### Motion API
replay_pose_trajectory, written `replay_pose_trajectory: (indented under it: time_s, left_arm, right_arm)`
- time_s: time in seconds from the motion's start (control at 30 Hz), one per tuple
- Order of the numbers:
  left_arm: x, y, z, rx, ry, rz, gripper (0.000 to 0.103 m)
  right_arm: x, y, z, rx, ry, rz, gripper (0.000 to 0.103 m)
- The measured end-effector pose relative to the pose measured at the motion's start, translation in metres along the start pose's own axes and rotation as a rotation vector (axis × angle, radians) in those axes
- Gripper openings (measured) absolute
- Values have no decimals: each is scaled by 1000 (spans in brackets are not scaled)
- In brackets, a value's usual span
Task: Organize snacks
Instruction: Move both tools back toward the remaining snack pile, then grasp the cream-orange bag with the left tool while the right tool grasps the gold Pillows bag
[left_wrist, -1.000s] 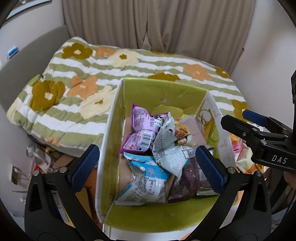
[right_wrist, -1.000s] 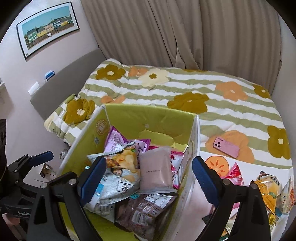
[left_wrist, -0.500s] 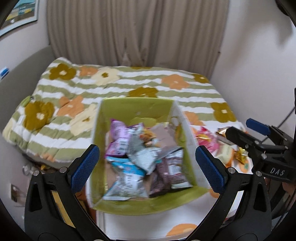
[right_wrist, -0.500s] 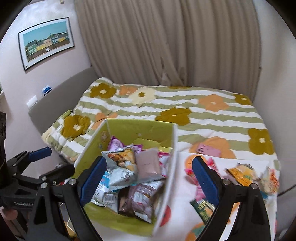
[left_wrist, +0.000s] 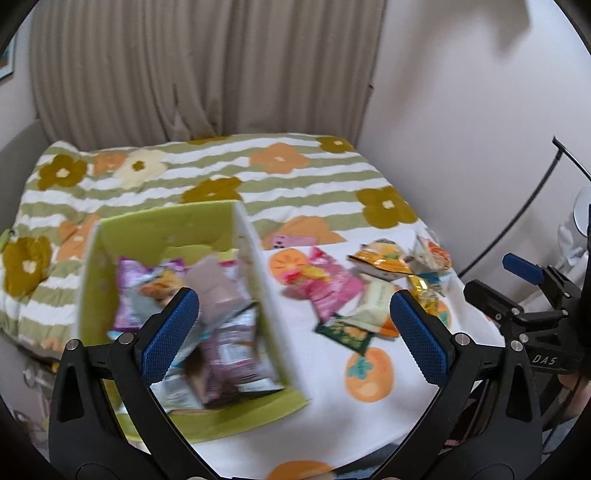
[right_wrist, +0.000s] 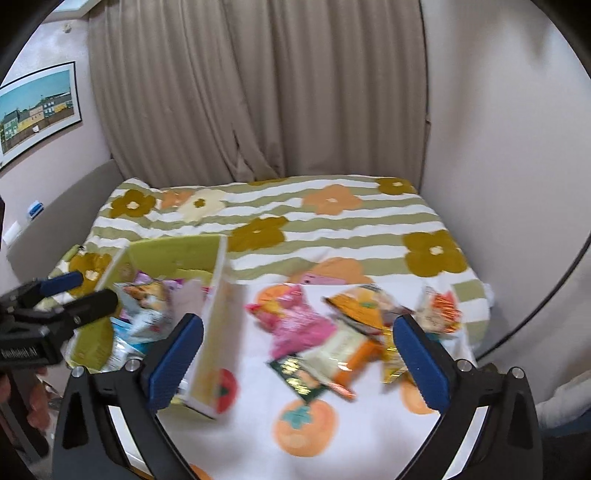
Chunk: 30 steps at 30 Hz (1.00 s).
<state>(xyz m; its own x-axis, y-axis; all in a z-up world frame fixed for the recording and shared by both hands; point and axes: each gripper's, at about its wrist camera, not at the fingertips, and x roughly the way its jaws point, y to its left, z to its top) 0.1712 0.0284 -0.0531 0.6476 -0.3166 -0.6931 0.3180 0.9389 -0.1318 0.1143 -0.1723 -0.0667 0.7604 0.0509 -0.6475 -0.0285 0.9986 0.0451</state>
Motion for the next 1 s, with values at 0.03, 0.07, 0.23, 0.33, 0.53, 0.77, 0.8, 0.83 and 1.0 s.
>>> replay_pose_trajectory:
  time_s: [0.03, 0.07, 0.23, 0.33, 0.53, 0.77, 0.8, 0.83, 1.0]
  left_arm:
    - [8, -9, 0, 3, 12, -8, 103]
    - [17, -19, -1, 8, 26, -15, 103]
    - [69, -71, -8, 62, 99, -52, 103]
    - [95, -96, -13, 92, 139, -71, 103]
    - [153, -126, -25, 134, 221, -86, 103]
    - [206, -131, -44, 165, 274, -72, 103]
    - [212, -132, -47, 171, 281, -71, 103]
    - [218, -132, -50, 174, 288, -74, 103]
    - [240, -135, -57, 194, 299, -71, 102]
  right_arm:
    - [1, -9, -3, 0, 3, -5, 102]
    - [2, -17, -6, 1, 6, -7, 102]
    - [19, -66, -23, 25, 111, 29, 102]
    - [27, -87, -32, 4, 130, 25, 102]
    - [56, -124, -49, 33, 193, 81, 102]
    - [107, -154, -57, 126, 277, 134, 102]
    - [115, -156, -58, 146, 293, 140, 102]
    - [121, -157, -58, 161, 306, 144, 102]
    - [148, -158, -60, 265, 338, 147, 102]
